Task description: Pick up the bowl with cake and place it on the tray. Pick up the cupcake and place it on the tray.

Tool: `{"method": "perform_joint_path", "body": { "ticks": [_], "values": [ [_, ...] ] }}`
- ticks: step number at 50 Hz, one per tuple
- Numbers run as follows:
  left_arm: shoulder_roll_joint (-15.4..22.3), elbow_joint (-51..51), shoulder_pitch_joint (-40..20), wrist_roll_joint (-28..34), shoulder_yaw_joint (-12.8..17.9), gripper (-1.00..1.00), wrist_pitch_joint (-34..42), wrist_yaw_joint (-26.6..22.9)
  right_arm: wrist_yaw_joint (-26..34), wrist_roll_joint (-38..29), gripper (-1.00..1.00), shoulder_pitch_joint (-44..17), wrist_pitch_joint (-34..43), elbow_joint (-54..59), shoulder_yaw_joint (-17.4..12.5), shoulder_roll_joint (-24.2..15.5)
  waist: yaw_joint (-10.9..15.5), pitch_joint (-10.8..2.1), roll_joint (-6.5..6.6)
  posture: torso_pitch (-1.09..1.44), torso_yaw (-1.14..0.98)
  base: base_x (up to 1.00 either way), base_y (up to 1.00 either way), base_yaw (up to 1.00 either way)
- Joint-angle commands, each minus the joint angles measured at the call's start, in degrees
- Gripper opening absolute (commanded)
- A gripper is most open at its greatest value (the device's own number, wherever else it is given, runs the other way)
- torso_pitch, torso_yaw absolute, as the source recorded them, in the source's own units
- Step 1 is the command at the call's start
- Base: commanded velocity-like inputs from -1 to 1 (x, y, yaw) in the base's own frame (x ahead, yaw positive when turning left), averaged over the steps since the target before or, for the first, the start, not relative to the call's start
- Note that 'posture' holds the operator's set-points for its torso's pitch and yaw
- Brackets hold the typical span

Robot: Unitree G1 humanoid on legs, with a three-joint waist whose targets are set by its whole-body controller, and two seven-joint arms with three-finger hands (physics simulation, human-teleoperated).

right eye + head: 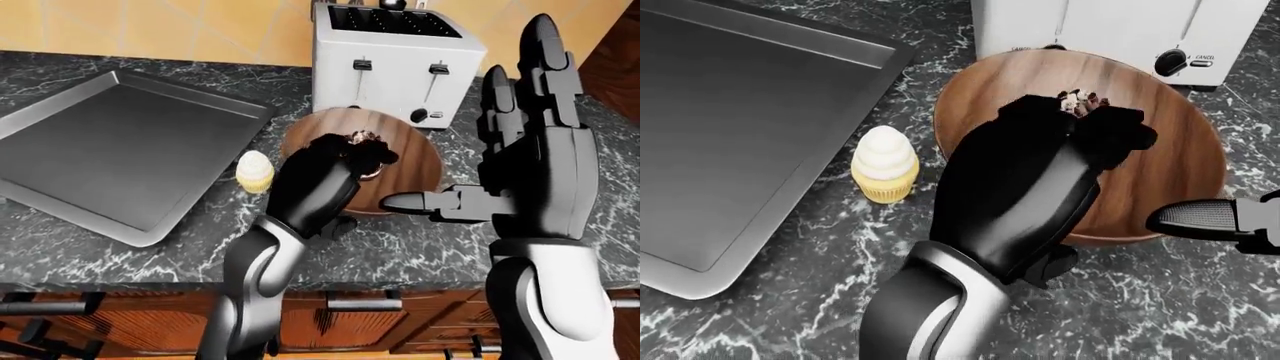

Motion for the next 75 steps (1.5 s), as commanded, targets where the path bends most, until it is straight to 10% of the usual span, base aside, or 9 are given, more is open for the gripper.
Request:
{"method": "perform_joint_path", "body": {
  "ticks": [1,14,26,37,49,62,75],
  "values": [
    [-0.6,-0.6,-1.5,-0.2,-0.1,-0.01,-1.0,2.2,-0.1,-0.2,1.00,-1.0,-1.6,-1.2,-0.5,-0.6,0.0,-1.04,-0.37,0.00,0.00,0.00,0.00,0.00],
    [1.7,7.7,-0.4,1.2,0.1,-0.07,-4.5,8.5,-0.2,0.6,1.00,-0.7,-1.8,-1.2,-1.2,-0.7,-0.4,-1.36,-0.03,0.00,0.00,0.00,0.00,0.00],
    [1.9,9.0,0.8,2.7,-0.4,-1.00,-5.7,8.7,-0.3,0.9,1.00,0.1,-2.6,-1.0,-1.4,-0.6,-0.7,-1.96,0.24,0.00,0.00,0.00,0.00,0.00],
    [0.0,-1.1,2.9,3.4,-3.2,-1.00,-4.6,1.8,-1.5,4.0,1.00,-1.3,-0.7,-1.4,-4.1,-2.5,-0.8,-2.13,0.49,0.00,0.00,0.00,0.00,0.00],
    [-2.2,-11.0,2.9,5.2,-4.9,-1.00,-4.0,-4.6,-7.5,18.4,1.00,0.1,-0.3,-0.8,-14.6,-10.7,-0.4,-0.81,-0.01,0.00,0.00,0.00,0.00,0.00],
    [-6.4,-19.7,2.3,7.3,-7.7,-1.00,-3.8,-10.0,-8.8,21.1,1.00,3.1,-3.6,0.9,-16.7,-12.7,0.1,0.29,-0.97,0.00,0.00,0.00,0.00,0.00],
    [-8.0,-26.1,-1.7,8.0,-4.1,-1.00,-4.0,-15.2,-10.4,24.9,1.00,4.2,-4.0,1.5,-20.0,-15.1,0.6,0.74,-1.74,0.00,0.00,0.00,0.00,0.00]
  ]
}}
